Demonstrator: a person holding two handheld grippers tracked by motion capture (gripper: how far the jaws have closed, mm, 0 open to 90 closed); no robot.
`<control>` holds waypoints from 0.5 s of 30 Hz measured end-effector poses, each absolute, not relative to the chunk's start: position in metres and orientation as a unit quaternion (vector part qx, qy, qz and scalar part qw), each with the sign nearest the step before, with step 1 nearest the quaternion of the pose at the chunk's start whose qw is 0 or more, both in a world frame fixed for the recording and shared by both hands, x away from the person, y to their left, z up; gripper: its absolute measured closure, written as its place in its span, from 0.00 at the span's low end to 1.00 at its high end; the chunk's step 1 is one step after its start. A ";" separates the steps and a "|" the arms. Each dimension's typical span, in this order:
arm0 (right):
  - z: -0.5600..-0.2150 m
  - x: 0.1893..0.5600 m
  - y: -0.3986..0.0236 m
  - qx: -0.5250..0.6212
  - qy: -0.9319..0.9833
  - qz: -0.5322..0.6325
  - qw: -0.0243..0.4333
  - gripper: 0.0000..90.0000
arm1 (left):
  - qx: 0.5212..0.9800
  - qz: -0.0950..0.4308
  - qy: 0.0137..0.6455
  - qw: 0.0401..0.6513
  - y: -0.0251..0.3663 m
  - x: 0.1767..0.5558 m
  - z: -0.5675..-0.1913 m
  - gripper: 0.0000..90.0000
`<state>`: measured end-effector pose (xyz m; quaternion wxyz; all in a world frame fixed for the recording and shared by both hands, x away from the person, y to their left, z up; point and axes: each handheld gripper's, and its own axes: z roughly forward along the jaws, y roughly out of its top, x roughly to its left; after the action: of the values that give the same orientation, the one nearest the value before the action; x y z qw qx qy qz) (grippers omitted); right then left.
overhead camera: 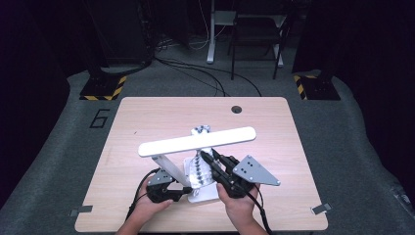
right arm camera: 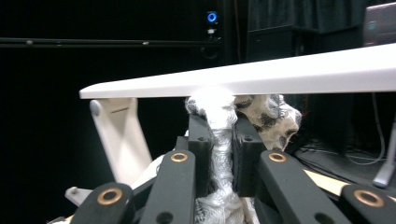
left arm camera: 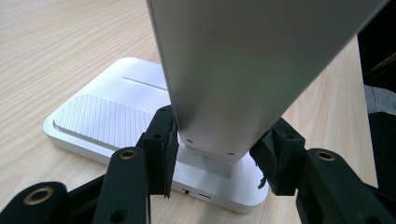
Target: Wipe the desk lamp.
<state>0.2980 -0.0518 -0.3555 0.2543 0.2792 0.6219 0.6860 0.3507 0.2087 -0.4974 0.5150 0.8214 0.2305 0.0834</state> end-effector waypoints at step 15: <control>-0.354 0.300 -0.093 0.318 0.589 0.687 0.284 0.90 | 0.828 0.086 0.226 0.506 0.209 0.352 -0.496 0.59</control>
<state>0.2995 -0.0927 -0.3537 0.2835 0.3182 0.5891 0.6866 0.3517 0.2094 -0.4961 0.5056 0.8283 0.2258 0.0855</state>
